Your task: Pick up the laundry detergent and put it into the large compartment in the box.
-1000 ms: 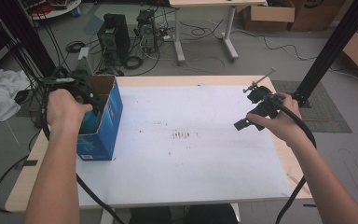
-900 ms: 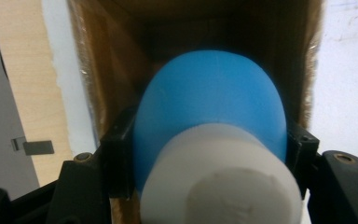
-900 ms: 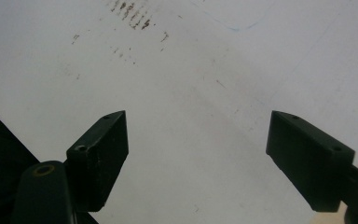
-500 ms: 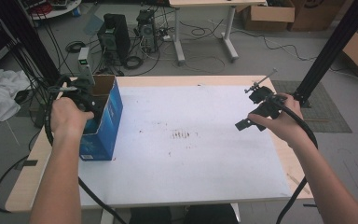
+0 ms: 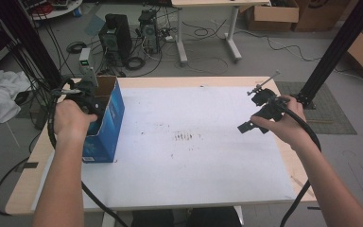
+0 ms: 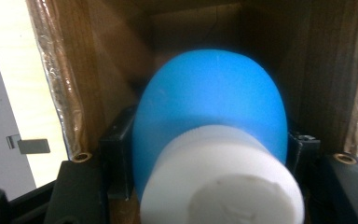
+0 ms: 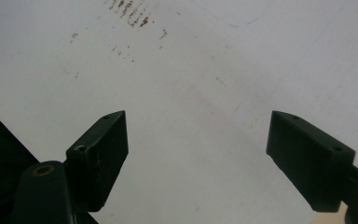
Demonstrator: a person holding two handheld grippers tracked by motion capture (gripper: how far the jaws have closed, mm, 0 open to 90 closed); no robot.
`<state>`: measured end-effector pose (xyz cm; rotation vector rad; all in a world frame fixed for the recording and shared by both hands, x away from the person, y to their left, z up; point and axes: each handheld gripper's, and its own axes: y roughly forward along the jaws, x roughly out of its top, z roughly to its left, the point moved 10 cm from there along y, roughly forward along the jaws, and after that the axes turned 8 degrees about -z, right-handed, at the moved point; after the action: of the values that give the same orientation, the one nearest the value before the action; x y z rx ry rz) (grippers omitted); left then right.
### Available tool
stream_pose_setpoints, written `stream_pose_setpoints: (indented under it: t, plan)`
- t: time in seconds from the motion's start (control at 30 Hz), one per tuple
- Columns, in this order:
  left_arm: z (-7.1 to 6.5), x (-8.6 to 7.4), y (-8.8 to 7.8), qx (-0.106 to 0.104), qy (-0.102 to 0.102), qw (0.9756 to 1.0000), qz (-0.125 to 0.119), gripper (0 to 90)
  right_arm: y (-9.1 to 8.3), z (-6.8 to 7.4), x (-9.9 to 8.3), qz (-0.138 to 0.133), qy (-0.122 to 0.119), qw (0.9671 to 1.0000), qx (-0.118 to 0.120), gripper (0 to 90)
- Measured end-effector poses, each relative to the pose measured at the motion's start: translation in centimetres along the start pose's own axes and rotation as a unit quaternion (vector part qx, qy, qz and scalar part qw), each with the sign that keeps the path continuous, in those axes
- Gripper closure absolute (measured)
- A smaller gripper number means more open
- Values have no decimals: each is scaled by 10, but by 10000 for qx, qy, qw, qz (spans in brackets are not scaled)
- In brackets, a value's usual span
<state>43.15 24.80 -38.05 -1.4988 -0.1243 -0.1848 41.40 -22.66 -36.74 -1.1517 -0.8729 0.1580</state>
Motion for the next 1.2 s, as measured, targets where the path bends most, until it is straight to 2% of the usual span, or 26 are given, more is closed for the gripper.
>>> stream_pose_setpoints:
  t: [0.33,0.57,1.1,1.2]
  plan:
    - [0,0,1,42,89,9999,-20,373,-1,0,-1,5,22,10000,2,206]
    - [1,-2,3,49,46,10000,17,369,-1,-1,0,-10,12,10000,16,206]
    - [0,-1,0,99,115,9999,-2,359,-1,-1,0,-23,22,10000,21,206]
    - [-1,1,-4,102,134,9998,-53,334,-1,-1,0,-25,13,10000,24,206]
